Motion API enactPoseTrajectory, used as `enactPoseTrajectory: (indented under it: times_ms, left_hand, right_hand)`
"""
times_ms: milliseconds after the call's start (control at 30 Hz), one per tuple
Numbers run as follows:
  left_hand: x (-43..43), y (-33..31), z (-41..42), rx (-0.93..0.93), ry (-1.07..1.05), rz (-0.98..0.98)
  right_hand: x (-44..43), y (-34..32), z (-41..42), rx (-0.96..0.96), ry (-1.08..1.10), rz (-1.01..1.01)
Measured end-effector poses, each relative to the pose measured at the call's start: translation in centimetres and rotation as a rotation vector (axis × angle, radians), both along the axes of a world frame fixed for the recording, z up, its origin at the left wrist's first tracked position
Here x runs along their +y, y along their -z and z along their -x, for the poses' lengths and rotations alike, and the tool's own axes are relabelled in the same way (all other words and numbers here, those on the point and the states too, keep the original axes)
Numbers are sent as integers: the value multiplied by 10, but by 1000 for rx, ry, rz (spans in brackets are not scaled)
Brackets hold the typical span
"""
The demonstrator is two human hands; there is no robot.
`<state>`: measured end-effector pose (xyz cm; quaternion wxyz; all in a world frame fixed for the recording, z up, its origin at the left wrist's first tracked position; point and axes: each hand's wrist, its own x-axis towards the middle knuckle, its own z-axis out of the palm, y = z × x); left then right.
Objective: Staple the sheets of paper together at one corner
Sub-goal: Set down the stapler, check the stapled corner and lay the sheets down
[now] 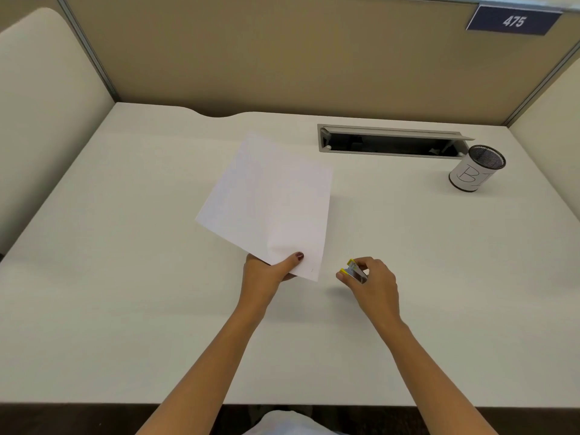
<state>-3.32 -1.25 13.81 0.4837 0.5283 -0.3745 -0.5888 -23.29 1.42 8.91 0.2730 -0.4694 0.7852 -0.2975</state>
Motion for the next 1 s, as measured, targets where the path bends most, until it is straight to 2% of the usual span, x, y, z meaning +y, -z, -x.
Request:
enactPoseTrajectory:
  times_ms: [133, 300, 633, 1000]
  left_hand:
    - [-1, 2, -1, 0, -2, -12]
    - [-1, 3, -1, 10, -1, -20]
    - [-1, 3, 1, 14, 0, -29]
    - [1, 3, 3, 0, 2, -43]
  right_hand:
    - [0, 16, 2, 165, 6, 14]
    - [0, 31, 2, 283, 123, 4]
    - [-18, 39, 13, 324, 348, 43]
    - [-29, 48, 22, 389, 354, -18]
